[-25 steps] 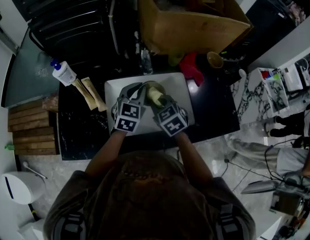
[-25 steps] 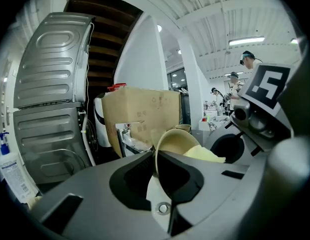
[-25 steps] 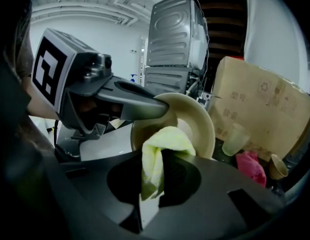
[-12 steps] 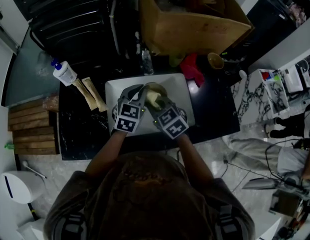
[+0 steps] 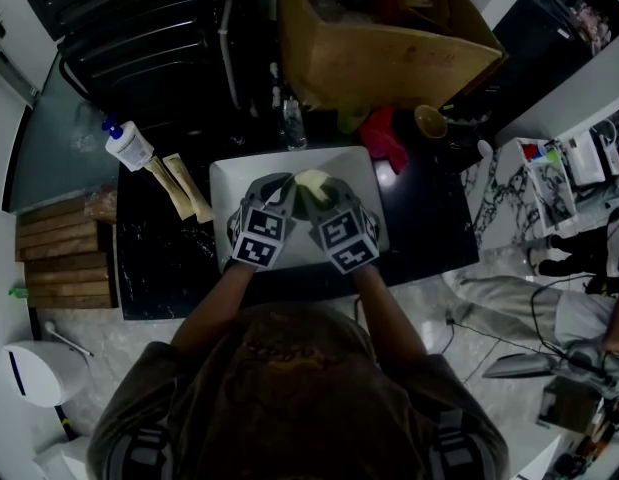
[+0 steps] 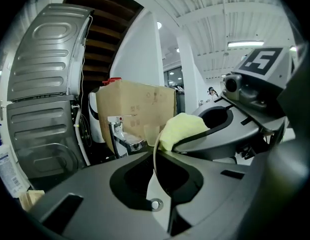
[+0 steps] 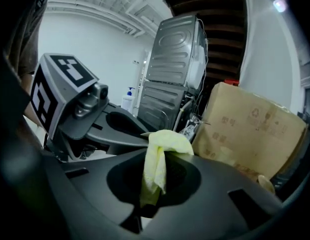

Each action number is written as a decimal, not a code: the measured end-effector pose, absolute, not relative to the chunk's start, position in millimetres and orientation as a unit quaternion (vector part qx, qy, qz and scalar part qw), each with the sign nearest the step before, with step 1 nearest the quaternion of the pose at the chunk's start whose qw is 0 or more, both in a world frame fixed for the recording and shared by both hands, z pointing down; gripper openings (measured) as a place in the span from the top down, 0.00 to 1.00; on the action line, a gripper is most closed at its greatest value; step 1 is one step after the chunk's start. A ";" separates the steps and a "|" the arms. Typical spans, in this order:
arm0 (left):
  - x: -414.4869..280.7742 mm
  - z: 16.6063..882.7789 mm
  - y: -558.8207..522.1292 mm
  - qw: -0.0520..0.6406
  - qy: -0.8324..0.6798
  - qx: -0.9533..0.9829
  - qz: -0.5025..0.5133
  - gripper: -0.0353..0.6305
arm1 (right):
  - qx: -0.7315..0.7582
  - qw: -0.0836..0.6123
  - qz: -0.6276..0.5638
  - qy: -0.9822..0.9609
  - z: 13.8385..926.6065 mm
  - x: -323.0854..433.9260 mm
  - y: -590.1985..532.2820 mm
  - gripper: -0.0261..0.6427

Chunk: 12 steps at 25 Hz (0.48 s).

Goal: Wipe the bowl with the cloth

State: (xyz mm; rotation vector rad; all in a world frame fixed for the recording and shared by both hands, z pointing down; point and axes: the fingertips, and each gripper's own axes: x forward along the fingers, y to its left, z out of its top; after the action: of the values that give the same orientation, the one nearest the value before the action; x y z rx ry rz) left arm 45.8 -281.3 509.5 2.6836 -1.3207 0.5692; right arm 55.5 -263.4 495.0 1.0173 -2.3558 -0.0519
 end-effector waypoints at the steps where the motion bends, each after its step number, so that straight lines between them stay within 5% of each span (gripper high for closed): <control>1: 45.3 510.0 -281.5 0.049 -0.435 0.880 0.185 0.91 | 0.387 0.291 -0.020 -0.875 495.5 57.3 -264.9 0.93; 12: 35.2 501.0 -286.9 0.056 -0.453 0.872 0.175 0.88 | 0.406 0.340 0.007 -0.849 521.8 76.2 -265.4 0.93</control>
State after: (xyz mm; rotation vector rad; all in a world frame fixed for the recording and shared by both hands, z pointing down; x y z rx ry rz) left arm 35.2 -286.9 501.0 2.6467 -1.3747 0.5310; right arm 76.2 -265.4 521.8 1.0557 -2.2093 0.0173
